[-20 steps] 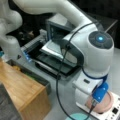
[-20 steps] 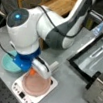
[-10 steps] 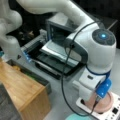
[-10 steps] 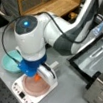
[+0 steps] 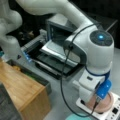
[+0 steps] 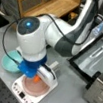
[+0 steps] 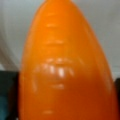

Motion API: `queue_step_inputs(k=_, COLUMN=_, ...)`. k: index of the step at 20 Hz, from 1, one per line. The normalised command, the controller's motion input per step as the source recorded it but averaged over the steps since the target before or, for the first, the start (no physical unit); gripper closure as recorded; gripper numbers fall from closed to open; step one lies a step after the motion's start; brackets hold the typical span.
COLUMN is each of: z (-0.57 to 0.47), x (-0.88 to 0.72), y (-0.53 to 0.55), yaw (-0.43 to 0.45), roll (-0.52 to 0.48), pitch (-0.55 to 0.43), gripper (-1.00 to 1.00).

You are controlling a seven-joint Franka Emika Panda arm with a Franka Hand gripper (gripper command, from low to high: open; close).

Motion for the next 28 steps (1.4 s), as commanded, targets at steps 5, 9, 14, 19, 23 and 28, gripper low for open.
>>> queue_step_inputs(k=5, z=-0.25, x=-0.07, y=-0.04, yaw=0.036, roll=-0.153, pitch=-0.22, gripper=1.0)
queue_step_inputs(k=9, z=-0.14, x=-0.03, y=-0.05, yaw=0.074, roll=-0.164, pitch=-0.191, gripper=1.0)
queue_step_inputs(k=14, z=0.15, x=0.04, y=-0.03, yaw=0.085, roll=-0.133, pitch=-0.163, gripper=1.0)
queue_step_inputs(k=19, z=0.23, x=0.07, y=0.04, yaw=0.062, roll=-0.167, pitch=-0.079, gripper=-1.0)
queue_step_inputs(k=23, z=-0.01, x=0.03, y=0.1, yaw=0.048, roll=-0.147, pitch=-0.038, gripper=-1.0)
queue_step_inputs(k=28, z=-0.08, x=0.05, y=0.08, yaw=0.039, roll=-0.149, pitch=-0.038, gripper=-1.0)
